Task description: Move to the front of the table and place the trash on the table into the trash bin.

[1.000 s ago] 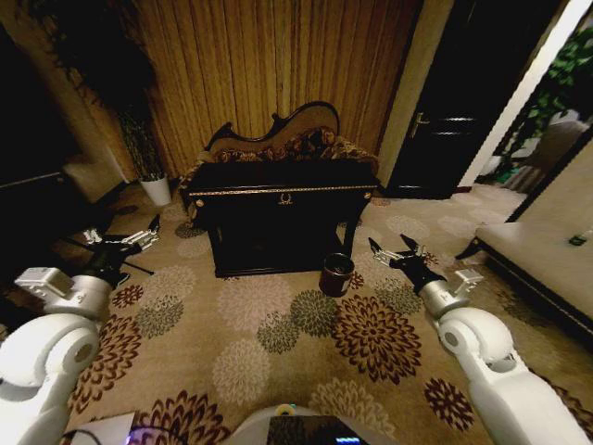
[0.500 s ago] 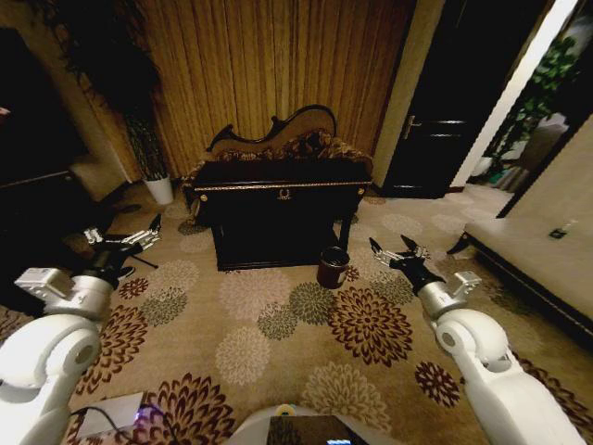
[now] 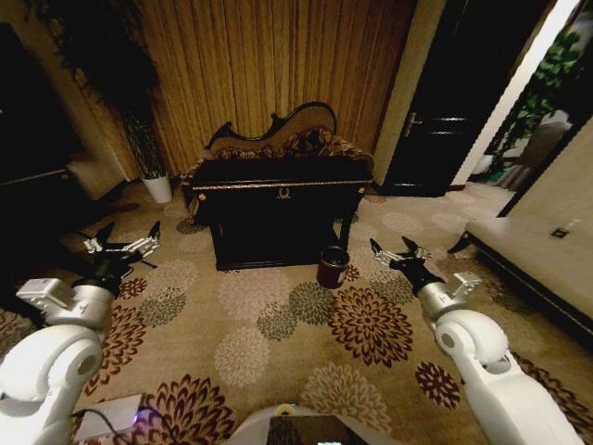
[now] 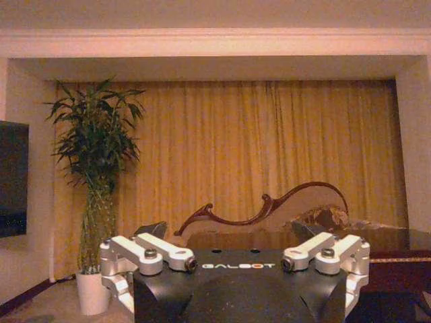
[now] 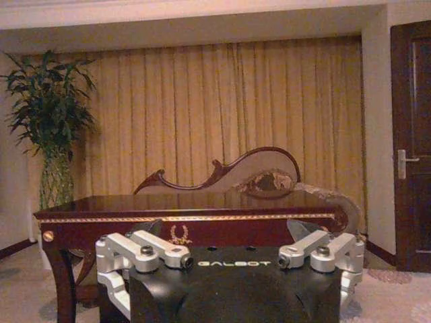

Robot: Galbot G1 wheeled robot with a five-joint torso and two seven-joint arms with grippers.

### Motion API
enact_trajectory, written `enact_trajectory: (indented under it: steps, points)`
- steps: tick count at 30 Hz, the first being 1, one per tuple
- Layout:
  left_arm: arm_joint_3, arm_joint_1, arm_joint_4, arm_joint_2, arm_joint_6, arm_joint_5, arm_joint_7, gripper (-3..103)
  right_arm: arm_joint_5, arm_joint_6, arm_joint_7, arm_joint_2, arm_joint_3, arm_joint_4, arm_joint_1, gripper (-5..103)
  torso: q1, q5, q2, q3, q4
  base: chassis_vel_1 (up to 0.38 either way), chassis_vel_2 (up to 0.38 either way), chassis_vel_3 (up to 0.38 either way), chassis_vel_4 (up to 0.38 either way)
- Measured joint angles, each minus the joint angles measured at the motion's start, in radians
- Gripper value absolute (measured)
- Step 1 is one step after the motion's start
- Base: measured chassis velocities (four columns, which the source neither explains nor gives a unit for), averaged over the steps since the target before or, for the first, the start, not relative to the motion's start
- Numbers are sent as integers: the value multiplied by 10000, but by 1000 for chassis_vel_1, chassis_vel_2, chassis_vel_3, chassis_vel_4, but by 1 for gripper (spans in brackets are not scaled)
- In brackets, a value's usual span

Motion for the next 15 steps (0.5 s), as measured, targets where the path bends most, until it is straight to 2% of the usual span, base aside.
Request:
enact_trajectory:
  steps: [6, 11, 15]
  points:
    - [21, 4, -22, 6, 17, 5, -8, 100, 55, -200, 25, -23, 27, 155, -11, 100, 1, 2, 0, 1, 0, 0, 0, 0, 0]
    - [36, 70, -56, 15, 83, 1, -8, 100, 281, -857, 74, -72, 11, 487, 4, 100, 1, 1, -1, 1, 0, 0, 0, 0, 0]
    - [44, 101, -95, -14, 206, -18, -23, 100, 499, -1122, 612, -64, -145, 660, 142, 100, 1, 0, 0, 0, 1, 0, 0, 0, 0]
